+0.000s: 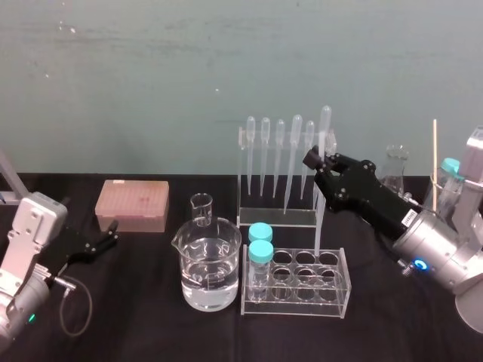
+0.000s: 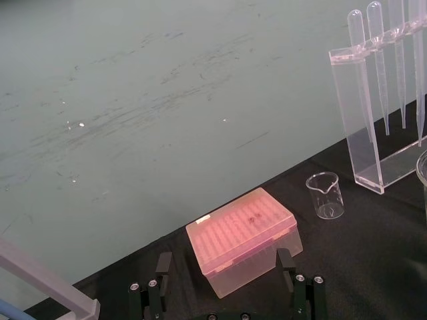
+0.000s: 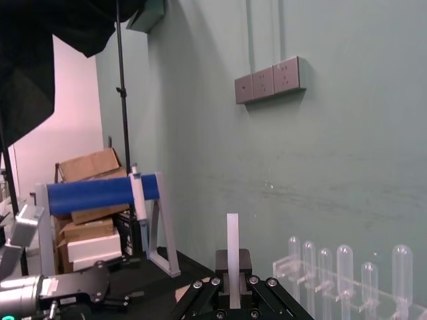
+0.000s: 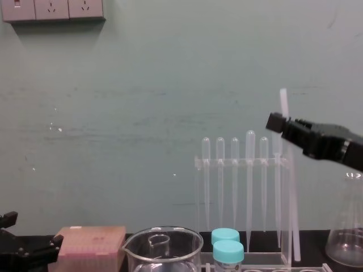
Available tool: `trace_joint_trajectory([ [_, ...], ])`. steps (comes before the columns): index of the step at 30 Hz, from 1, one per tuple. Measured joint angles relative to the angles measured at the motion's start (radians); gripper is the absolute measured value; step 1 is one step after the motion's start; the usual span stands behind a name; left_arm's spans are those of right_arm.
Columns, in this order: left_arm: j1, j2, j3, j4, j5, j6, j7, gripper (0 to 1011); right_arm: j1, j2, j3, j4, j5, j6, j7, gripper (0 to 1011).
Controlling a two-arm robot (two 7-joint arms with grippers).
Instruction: Pick up the stirring rod with one hand, then place it down.
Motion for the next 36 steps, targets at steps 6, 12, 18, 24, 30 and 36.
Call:
trace_joint_trajectory([
  [6, 0.000, 0.000, 0.000, 0.000, 0.000, 0.000, 0.000, 1000, 0.027, -0.026, -0.020, 0.068, -0.025, -0.030, 0.022, 72],
  [12, 0.000, 0.000, 0.000, 0.000, 0.000, 0.000, 0.000, 1000, 0.054, -0.046, -0.032, 0.121, -0.043, -0.035, 0.031, 72],
  [18, 0.000, 0.000, 0.000, 0.000, 0.000, 0.000, 0.000, 1000, 0.079, -0.063, -0.040, 0.163, -0.055, -0.038, 0.036, 72],
  [24, 0.000, 0.000, 0.000, 0.000, 0.000, 0.000, 0.000, 1000, 0.096, -0.077, -0.048, 0.195, -0.070, -0.032, 0.035, 72],
  [30, 0.000, 0.000, 0.000, 0.000, 0.000, 0.000, 0.000, 1000, 0.099, -0.084, -0.056, 0.215, -0.083, -0.015, 0.030, 72],
  [36, 0.000, 0.000, 0.000, 0.000, 0.000, 0.000, 0.000, 1000, 0.105, -0.092, -0.059, 0.241, -0.094, -0.010, 0.022, 72],
])
